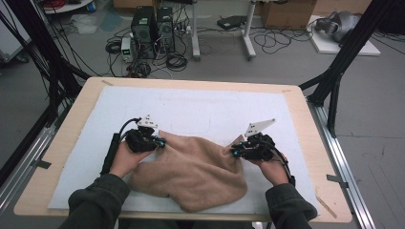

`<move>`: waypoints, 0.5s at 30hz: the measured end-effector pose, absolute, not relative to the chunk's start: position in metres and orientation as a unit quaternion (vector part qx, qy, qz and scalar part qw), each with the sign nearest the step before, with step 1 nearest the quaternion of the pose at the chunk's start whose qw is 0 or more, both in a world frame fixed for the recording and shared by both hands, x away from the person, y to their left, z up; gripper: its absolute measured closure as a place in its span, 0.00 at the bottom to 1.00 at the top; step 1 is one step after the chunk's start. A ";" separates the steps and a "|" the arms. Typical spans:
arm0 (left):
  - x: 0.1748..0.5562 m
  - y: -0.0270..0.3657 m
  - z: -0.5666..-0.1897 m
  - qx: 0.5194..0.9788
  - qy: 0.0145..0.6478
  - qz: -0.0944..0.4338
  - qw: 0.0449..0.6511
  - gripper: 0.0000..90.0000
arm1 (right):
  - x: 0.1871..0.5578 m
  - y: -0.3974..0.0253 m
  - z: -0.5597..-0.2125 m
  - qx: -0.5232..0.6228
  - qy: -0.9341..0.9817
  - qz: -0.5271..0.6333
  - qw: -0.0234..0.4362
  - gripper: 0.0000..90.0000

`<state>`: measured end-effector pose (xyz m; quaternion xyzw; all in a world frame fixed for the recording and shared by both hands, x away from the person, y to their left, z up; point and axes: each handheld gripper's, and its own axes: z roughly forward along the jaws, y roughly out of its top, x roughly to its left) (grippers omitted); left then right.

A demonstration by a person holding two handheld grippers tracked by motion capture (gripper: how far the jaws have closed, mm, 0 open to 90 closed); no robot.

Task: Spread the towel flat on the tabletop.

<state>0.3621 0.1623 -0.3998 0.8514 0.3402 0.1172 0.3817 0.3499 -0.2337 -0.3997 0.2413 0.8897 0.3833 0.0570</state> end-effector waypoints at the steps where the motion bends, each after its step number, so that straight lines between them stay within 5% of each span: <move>1: 0.362 0.162 -0.400 0.851 0.340 0.117 0.382 0.96 | 0.352 -0.233 -0.397 0.244 0.890 0.382 0.056 0.87; 10: 0.412 0.172 -0.348 0.779 0.404 0.226 0.423 0.96 | 0.409 -0.238 -0.347 0.294 0.852 0.413 0.129 0.87; 11: 0.421 0.174 -0.339 0.763 0.413 0.252 0.428 0.87 | 0.431 -0.238 -0.327 0.330 0.821 0.433 0.174 0.69; 13: 0.435 0.178 -0.331 0.741 0.441 0.254 0.438 0.66 | 0.448 -0.237 -0.320 0.361 0.808 0.433 0.171 0.62; 15: 0.439 0.181 -0.333 0.747 0.440 0.226 0.445 0.66 | 0.450 -0.234 -0.325 0.364 0.813 0.425 0.162 0.62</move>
